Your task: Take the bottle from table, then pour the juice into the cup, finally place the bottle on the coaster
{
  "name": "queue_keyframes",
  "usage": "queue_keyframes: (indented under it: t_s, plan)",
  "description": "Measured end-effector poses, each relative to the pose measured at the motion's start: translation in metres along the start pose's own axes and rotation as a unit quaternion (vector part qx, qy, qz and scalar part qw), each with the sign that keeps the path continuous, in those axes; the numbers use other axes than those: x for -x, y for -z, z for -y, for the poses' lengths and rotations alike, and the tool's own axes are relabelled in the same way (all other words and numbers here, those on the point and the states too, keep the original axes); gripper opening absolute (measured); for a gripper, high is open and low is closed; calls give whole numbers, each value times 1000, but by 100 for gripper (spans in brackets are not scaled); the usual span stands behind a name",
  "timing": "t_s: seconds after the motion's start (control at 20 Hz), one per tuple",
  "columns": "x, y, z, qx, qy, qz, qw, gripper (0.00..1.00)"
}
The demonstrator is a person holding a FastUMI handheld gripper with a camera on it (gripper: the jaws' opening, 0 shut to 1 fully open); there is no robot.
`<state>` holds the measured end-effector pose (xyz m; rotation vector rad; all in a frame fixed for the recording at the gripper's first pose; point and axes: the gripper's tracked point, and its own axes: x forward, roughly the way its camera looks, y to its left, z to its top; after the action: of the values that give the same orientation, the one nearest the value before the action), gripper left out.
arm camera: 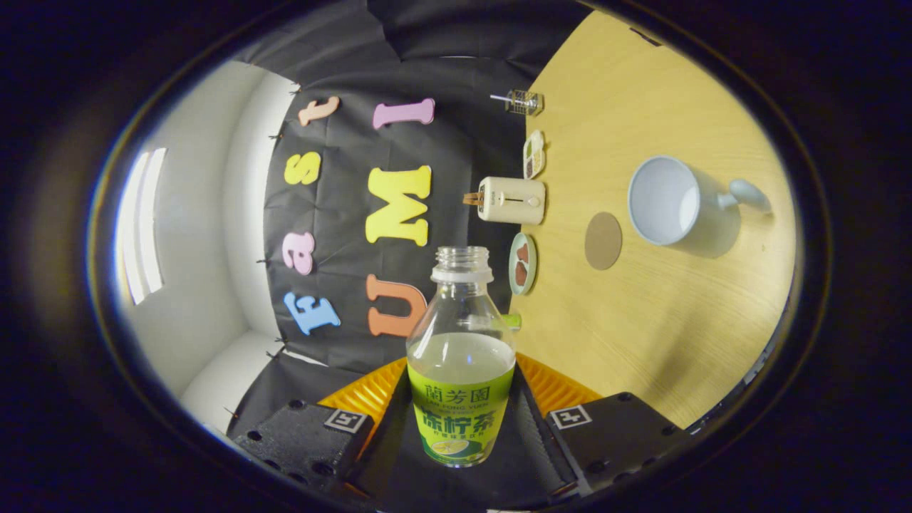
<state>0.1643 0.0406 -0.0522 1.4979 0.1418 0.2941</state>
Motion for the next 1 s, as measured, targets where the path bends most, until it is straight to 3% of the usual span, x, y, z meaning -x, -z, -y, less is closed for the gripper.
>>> queue_keyframes:
  t_s: [0.55, 1.0]
  plan:
    - [0, -15, -24, -92, -47, -9, 995, 78]
    - [-1, -34, -16, -137, -51, -8, 989, 78]
